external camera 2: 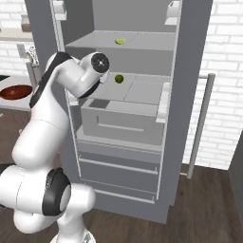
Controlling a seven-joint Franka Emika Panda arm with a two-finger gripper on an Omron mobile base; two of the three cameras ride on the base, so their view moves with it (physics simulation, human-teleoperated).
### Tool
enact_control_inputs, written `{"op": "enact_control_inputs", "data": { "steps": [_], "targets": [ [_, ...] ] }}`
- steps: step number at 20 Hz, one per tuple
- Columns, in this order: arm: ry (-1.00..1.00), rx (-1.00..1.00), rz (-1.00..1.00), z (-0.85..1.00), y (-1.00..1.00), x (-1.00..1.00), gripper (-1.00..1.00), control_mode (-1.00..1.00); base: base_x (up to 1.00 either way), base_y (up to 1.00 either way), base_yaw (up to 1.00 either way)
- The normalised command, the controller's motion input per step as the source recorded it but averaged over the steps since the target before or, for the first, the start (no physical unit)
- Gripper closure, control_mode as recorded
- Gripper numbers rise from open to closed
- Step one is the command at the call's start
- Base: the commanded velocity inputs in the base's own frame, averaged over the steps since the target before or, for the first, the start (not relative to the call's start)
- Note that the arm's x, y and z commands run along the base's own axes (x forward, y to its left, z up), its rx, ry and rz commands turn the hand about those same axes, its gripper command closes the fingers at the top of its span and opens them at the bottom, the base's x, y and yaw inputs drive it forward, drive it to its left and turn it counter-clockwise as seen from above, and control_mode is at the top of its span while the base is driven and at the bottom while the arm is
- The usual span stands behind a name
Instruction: Grab a lemon wedge from the fridge and one ice cube from the ice bowl, and put them in the glass of lemonade.
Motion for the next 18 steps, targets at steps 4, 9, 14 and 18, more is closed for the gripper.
{"op": "enact_control_inputs", "data": {
  "steps": [4,9,14,18],
  "targets": [
    [0.18,0.14,0.06,0.02,-0.01,0.09,-1.00,-1.00,0.00,0.00,0.00],
    [0.31,0.16,0.21,-0.18,0.00,0.46,-1.00,-1.00,0.00,0.00,0.00],
    [0.13,0.22,0.30,-0.38,0.09,0.27,-1.00,-1.00,0.00,0.00,0.00],
    [0.00,0.07,0.09,-0.11,0.66,0.03,-1.00,-1.00,0.00,0.00,0.00]
  ]
}}
